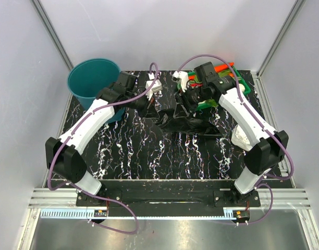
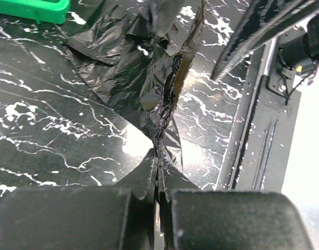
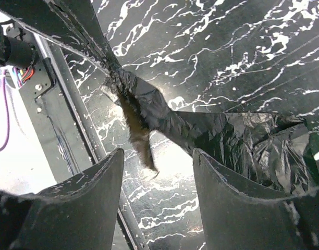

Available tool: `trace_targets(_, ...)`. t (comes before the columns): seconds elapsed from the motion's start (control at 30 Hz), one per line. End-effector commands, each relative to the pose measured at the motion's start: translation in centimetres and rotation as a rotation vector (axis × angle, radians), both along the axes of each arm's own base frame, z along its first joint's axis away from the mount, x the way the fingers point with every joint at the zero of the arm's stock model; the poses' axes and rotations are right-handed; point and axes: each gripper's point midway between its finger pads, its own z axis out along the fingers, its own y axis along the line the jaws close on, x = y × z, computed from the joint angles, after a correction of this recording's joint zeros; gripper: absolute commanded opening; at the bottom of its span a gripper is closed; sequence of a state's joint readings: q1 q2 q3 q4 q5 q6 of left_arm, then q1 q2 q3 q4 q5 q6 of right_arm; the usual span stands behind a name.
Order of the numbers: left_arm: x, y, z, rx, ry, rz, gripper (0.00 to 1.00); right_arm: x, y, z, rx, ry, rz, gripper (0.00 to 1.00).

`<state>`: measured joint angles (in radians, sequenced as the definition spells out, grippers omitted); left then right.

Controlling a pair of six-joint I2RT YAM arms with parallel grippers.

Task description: Put the trash bags into the trash bin

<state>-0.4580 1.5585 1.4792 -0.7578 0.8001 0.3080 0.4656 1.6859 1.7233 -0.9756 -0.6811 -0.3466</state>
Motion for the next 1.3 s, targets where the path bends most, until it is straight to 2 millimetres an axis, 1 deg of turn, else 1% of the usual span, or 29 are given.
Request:
trace_targets(0.0, 2.6, -0.2, 1.0, -0.005, -0.074, 0.121, 0.00, 0.4, -0.6, 3.8, 0.009, -0.086, -0.084, 0.61)
trace_targets(0.07, 3.0, -0.2, 0.9, 0.006, -0.080, 0.145, 0.00, 0.2, -0.2, 4.2, 0.031, -0.059, -0.094, 0.61)
trace_targets(0.23, 3.6, -0.6, 0.7, 0.022, -0.101, 0.207, 0.00, 0.9, 1.0, 4.3, 0.086, 0.045, -0.175, 0.56)
trace_targets(0.37, 3.7, -1.0, 0.3, 0.045, -0.114, 0.224, 0.00, 1.6, 1.8, 4.4, 0.126, 0.078, -0.212, 0.57)
trace_targets(0.53, 2.7, -1.5, 0.8, 0.021, -0.107, 0.177, 0.00, 2.8, 1.4, 2.9, 0.079, 0.048, -0.230, 0.61)
trace_targets(0.7, 1.6, -1.7, 1.0, 0.006, -0.099, 0.122, 0.00, 2.4, 1.0, 0.9, 0.036, 0.007, -0.151, 0.63)
trace_targets(0.8, 1.4, -1.5, 0.9, 0.012, -0.108, 0.115, 0.00, 2.1, 0.7, 0.1, 0.018, 0.001, -0.133, 0.61)
trace_targets(0.87, 1.3, -1.5, 0.9, 0.011, -0.108, 0.111, 0.00, 2.0, 0.7, 0.0, 0.019, 0.002, -0.135, 0.53)
trace_targets(0.9, 1.2, -1.5, 0.7, 0.013, -0.106, 0.105, 0.00, 2.0, 0.8, 0.0, 0.025, 0.001, -0.133, 0.45)
trace_targets(0.97, 1.0, -1.6, 0.8, 0.006, -0.109, 0.095, 0.00, 2.0, 0.9, 0.1, 0.036, -0.010, -0.129, 0.32)
trace_targets(1.07, 0.8, -1.7, 0.9, 0.001, -0.109, 0.081, 0.00, 2.2, 1.1, 0.3, 0.052, -0.024, -0.131, 0.18)
trace_targets(1.1, 0.7, -1.7, 1.0, -0.004, -0.109, 0.073, 0.00, 2.2, 1.1, 0.4, 0.060, -0.026, -0.131, 0.10)
trace_targets(1.17, 0.2, -1.9, 1.1, -0.014, -0.101, 0.048, 0.00, 2.6, 1.2, 0.5, 0.065, -0.038, -0.152, 0.01)
trace_targets(1.27, -0.7, -2.0, 1.2, -0.029, -0.092, 0.001, 0.00, 4.0, 0.3, 0.1, 0.026, -0.077, -0.236, 0.00)
